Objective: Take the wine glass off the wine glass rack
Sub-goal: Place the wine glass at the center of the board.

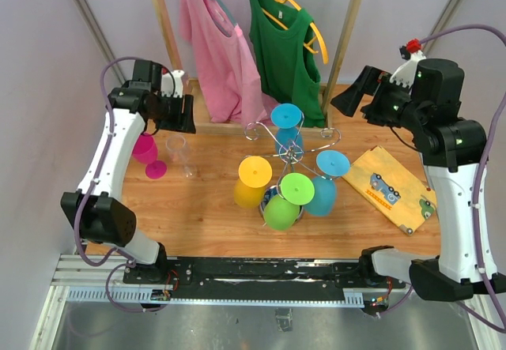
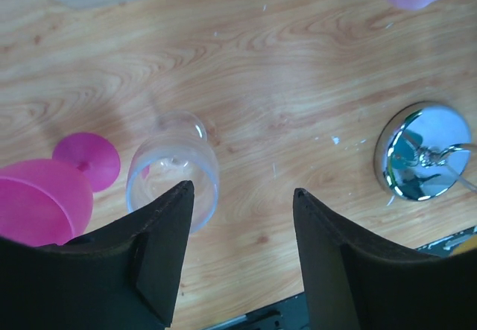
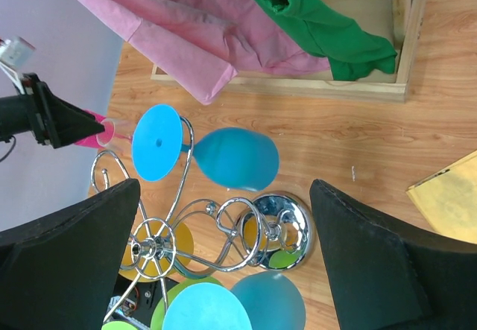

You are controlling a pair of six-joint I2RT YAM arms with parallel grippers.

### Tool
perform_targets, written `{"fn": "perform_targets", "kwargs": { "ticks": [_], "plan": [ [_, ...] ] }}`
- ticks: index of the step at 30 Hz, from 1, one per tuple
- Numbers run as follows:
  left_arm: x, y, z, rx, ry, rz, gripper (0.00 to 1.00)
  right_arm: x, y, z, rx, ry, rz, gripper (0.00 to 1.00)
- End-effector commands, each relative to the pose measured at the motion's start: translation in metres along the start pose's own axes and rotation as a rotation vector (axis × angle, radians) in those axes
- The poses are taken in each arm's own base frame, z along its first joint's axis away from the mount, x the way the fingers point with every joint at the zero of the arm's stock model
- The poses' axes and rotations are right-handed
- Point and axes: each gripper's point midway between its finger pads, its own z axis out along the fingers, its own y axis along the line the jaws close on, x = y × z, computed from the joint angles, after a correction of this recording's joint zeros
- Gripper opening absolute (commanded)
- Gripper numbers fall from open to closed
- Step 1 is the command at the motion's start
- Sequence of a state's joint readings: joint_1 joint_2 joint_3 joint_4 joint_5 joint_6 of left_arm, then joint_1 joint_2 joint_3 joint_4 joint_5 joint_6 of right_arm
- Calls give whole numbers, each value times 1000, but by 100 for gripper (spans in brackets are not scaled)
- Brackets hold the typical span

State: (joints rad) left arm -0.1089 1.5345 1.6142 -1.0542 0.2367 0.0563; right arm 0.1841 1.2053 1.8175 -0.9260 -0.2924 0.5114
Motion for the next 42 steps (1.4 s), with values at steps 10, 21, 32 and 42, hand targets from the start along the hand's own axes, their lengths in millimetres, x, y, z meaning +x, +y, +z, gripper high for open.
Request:
{"fn": "perform_targets", "kwargs": {
  "ticks": [10, 21, 32, 42],
  "plan": [
    [-86, -108, -91, 522, -257, 15, 62, 6, -1, 15, -24, 56, 9, 99],
    [-106, -163, -82, 950, -84, -102, 62, 9, -11, 1, 17, 35, 7, 98],
    [-101, -222, -61, 1134, 71, -98, 62, 14, -16, -15, 55, 26, 2, 99],
    [-86, -248, -53, 1167, 138, -85, 61, 20, -20, -20, 69, 21, 9, 98]
  ]
}}
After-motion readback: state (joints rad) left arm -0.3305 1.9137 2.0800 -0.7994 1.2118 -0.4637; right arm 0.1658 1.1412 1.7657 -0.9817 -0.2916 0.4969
